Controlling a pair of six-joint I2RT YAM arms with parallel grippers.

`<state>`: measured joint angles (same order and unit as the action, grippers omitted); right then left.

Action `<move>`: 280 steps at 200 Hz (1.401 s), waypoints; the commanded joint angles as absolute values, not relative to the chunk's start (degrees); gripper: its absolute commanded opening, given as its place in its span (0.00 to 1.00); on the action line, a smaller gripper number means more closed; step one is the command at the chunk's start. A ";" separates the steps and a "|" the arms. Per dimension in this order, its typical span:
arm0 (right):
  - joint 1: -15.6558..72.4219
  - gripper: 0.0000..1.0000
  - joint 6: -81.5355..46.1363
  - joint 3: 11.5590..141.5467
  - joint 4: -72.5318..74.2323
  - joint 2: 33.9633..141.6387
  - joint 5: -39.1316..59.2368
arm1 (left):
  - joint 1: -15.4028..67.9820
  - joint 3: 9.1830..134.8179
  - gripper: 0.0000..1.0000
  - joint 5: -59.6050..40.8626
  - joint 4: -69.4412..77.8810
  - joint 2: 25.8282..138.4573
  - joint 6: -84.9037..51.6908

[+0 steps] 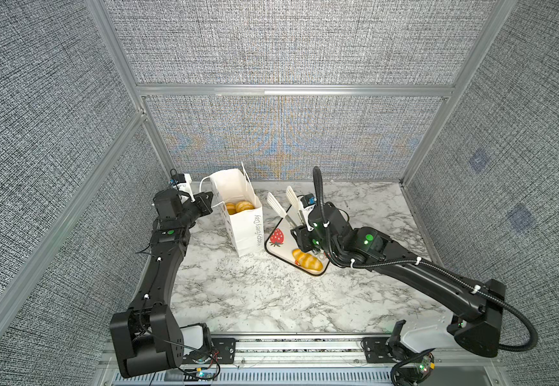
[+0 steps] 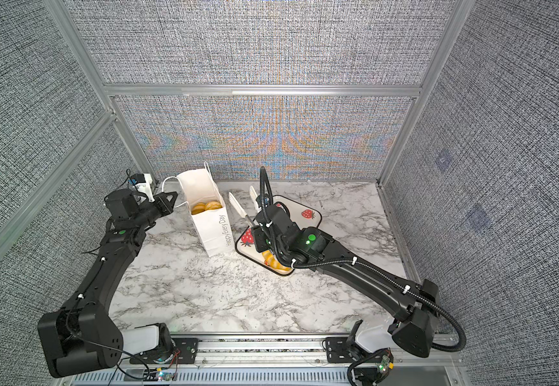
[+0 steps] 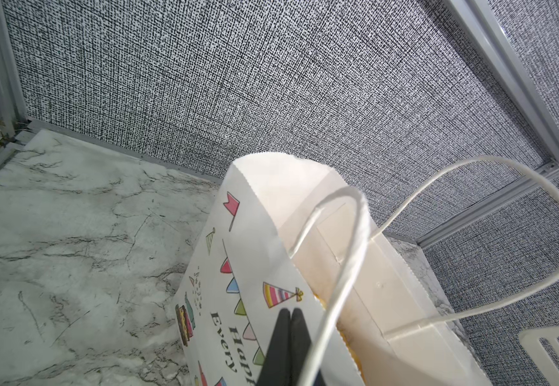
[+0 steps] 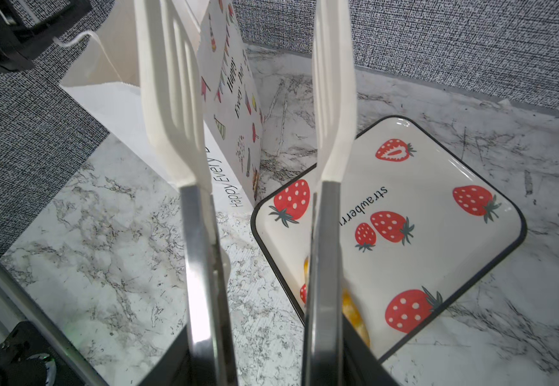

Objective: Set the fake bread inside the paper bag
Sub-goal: 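Raise the open tongs out of the bag and move over the tray, then lower the open tongs around the last striped croissant on the tray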

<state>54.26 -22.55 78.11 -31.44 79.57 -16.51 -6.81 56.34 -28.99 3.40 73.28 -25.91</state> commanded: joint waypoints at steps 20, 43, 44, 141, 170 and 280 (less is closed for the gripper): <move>53.99 0.49 -24.78 75.23 -34.66 77.29 -18.22 | -6.78 55.99 0.00 -29.99 5.32 73.34 -25.86; 53.96 0.50 -25.40 73.64 -36.30 76.43 -18.35 | -6.77 56.05 0.00 -30.06 5.28 73.33 -25.84; 53.96 0.49 -25.44 73.60 -36.39 76.40 -18.36 | -6.81 56.02 0.00 -30.06 5.28 73.36 -25.84; 53.90 0.50 -28.80 68.40 -44.67 74.44 -17.82 | -6.78 56.16 0.00 -29.84 5.02 73.35 -25.56; 53.87 0.50 -29.43 66.26 -46.31 74.00 -16.73 | -6.79 56.21 0.00 -29.70 4.83 73.26 -25.41; 53.85 0.52 -30.40 59.18 -47.22 74.00 -13.72 | -6.77 56.29 0.00 -29.71 4.84 73.64 -25.40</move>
